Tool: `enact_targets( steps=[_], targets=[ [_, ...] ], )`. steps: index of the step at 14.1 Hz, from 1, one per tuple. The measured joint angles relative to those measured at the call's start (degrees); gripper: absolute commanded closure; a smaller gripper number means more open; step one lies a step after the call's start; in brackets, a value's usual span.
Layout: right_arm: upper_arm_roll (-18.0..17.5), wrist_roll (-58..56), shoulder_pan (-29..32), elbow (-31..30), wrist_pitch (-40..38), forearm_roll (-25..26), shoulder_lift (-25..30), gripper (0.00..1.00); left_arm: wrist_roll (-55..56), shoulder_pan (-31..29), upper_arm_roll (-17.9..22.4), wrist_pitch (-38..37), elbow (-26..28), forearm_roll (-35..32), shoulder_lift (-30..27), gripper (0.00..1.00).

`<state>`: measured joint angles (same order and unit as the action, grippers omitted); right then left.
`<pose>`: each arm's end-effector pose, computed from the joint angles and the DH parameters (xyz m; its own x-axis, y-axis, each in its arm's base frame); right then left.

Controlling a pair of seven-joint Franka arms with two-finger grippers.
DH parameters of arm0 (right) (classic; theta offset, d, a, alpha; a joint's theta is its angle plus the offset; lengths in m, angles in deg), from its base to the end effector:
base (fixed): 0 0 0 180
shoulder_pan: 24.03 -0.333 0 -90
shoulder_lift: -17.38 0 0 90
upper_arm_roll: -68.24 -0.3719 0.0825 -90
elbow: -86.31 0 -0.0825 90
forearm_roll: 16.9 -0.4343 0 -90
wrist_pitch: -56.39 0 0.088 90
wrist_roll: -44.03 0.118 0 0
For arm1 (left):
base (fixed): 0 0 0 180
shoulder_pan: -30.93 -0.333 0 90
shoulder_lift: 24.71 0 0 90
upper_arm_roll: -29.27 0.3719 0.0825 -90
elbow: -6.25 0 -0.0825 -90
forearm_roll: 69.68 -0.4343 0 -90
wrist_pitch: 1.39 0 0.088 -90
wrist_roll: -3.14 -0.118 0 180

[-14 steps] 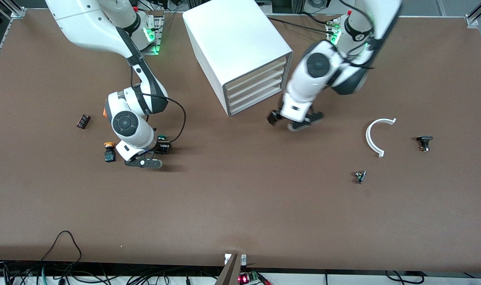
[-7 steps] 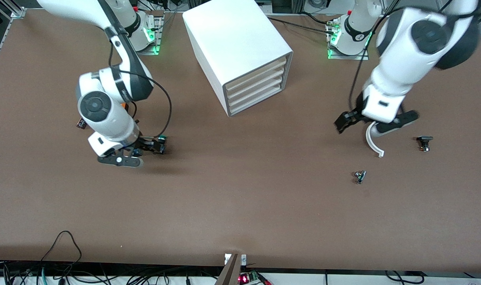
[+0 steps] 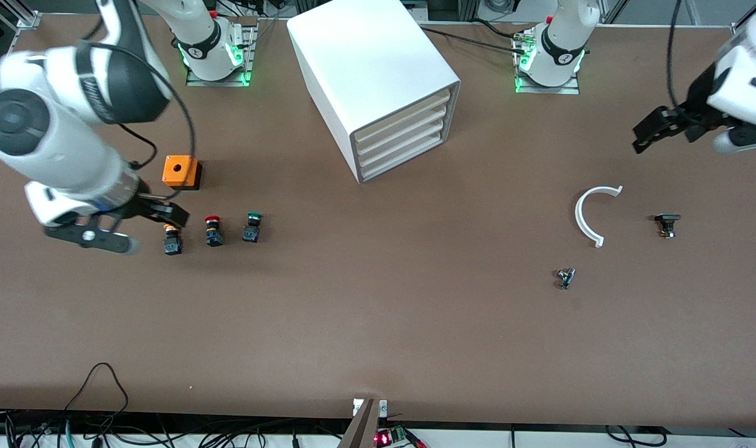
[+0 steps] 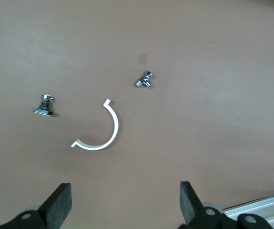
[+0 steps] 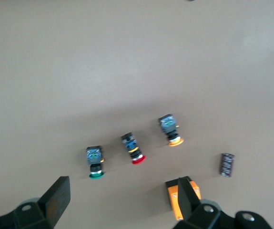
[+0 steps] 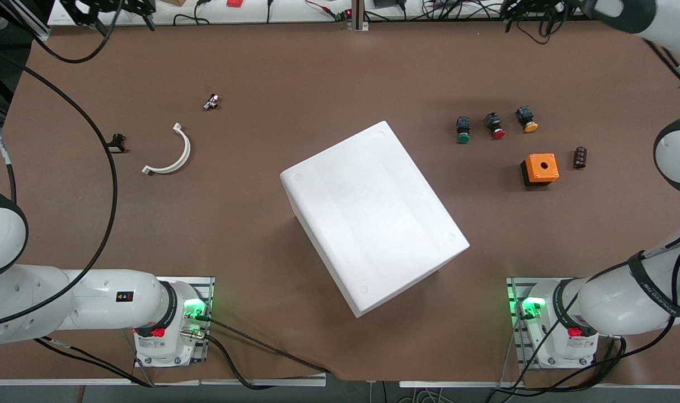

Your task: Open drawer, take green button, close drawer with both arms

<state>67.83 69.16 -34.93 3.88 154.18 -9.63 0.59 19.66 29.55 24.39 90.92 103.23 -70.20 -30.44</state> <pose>0.7024 0.1262 0.5577 0.9753 -0.2191 0.0286 -0.2209 -0.9676 0.1223 0.5701 -0.0364 0.6677 0.9741 0.2252 0.0224 0.2255 -0.9742 -0.0117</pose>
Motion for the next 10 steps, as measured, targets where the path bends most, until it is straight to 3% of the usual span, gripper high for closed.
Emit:
enact_targets(
  steps=[6,10],
  targets=[
    [0.55,-18.68,9.44,0.83,-6.86,-0.01,5.60,0.00,-0.22,0.20,-0.31,-1.24,-1.22,0.00,2.04,0.00],
    [3.15,-26.26,10.31,-1.83,-9.20,-1.45,8.59,0.00,-0.22,0.19,-0.32,-2.00,-1.91,0.00,2.51,0.00]
  ],
)
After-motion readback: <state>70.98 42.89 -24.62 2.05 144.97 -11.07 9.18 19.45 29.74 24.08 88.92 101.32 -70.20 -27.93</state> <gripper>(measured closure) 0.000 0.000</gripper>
